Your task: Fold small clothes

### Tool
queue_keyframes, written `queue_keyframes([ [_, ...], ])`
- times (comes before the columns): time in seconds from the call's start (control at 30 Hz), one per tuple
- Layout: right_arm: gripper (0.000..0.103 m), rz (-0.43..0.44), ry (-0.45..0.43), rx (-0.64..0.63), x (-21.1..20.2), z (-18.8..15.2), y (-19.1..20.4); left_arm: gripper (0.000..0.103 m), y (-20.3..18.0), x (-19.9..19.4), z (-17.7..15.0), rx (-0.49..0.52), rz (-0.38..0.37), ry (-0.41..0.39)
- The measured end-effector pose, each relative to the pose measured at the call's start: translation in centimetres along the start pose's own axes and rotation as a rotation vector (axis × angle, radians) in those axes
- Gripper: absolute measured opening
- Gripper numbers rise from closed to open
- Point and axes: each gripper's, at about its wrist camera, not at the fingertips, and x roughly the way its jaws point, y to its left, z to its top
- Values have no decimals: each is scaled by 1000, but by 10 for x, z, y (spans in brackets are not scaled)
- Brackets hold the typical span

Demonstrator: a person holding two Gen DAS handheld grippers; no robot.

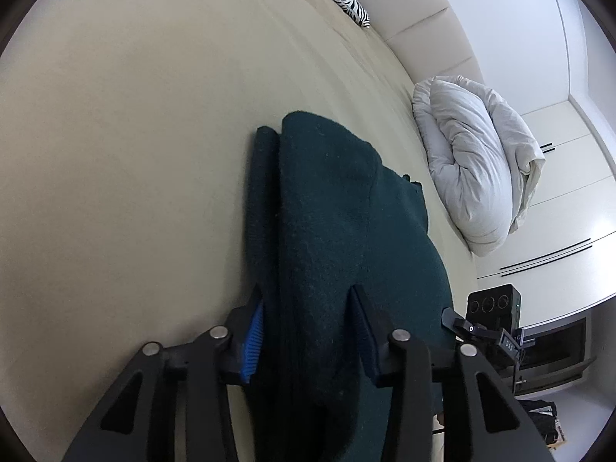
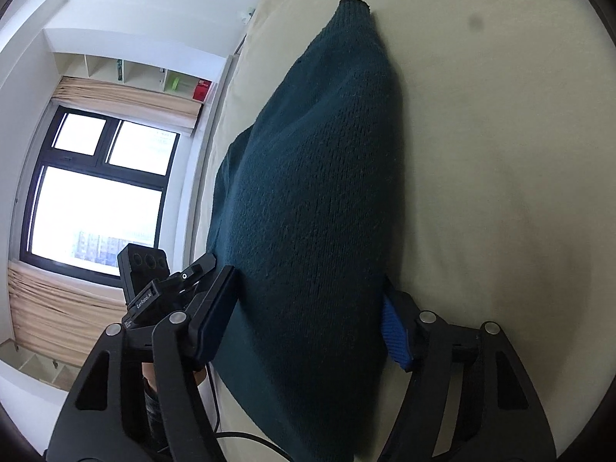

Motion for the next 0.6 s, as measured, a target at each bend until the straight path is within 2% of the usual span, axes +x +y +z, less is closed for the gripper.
queue_keyframes([
  [0.07, 55, 4, -8, 6, -8, -6, -4, 32, -4, 1, -1, 5, 0, 8],
  [0.23, 38, 3, -30, 5, -26, -21, -2, 26, -17, -14, -11, 9, -13, -11],
  [0.33, 36, -10, -43, -22, -25, -17, 17, 25, -40, -28, -28, 62, -9, -7],
  [0.43, 35, -8, -42, -60, -42, -33, 34, 25, -61, -47, -55, 107, -18, -8],
  [0.6, 35, 18, -43, -85, -75, -87, 45, 25, -79, -64, -123, 169, 1, 17],
])
